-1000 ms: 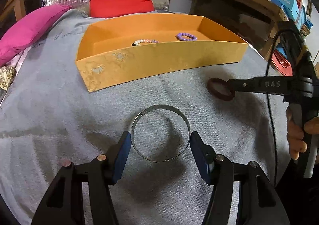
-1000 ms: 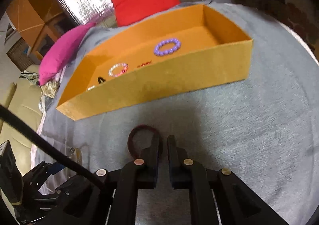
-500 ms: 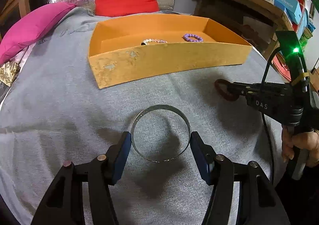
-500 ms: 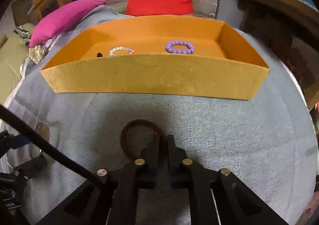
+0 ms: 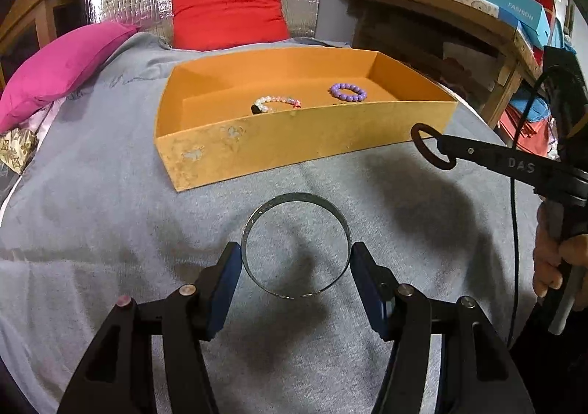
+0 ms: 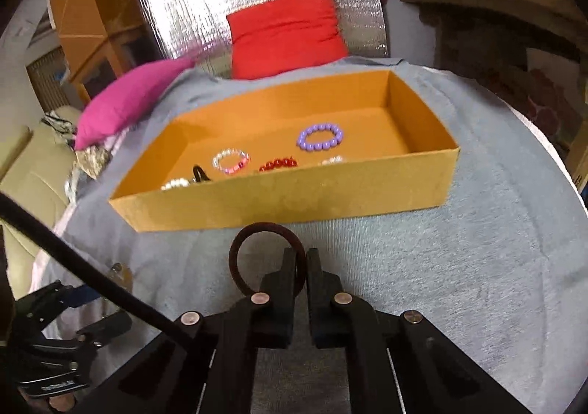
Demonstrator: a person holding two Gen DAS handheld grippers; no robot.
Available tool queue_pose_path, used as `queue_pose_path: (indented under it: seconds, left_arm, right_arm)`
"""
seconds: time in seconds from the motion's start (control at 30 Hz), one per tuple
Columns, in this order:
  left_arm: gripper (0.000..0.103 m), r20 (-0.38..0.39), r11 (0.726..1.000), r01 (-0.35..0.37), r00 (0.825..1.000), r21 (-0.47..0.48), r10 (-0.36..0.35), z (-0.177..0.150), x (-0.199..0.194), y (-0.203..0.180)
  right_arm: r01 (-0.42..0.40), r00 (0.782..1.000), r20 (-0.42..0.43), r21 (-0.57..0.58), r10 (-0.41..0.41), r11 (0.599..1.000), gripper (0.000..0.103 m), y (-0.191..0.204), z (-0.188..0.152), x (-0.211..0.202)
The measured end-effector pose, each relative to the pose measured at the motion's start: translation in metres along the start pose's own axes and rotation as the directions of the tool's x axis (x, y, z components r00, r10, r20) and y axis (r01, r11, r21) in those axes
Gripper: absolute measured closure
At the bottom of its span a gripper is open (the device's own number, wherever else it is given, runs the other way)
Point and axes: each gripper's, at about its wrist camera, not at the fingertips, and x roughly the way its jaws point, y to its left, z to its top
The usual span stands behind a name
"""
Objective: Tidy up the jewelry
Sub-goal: 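Lift the silver bangle with the left tool while the right tool carries the maroon ring over the box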
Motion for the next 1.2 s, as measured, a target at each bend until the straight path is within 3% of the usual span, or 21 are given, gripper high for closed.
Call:
queue_pose_path:
  seconds: [0.9,1.2]
  left_arm:
    - [0.041,0.069,0.994,-0.107,0.992,0.012,0.106,0.016,-0.002,-0.019]
    - [0.041,0.073,0.994,-0.109,0.992,0.007,0.108,0.023,0.005,-0.027]
  right_arm:
    - [-0.041,0.997,0.06,0.052,0.038,0.998,0.097,-0.001,0.003,-0.023]
    - [-0.042,0.998,0.056,0.063,0.038,0.997,0.097,0.0,0.001,-0.023]
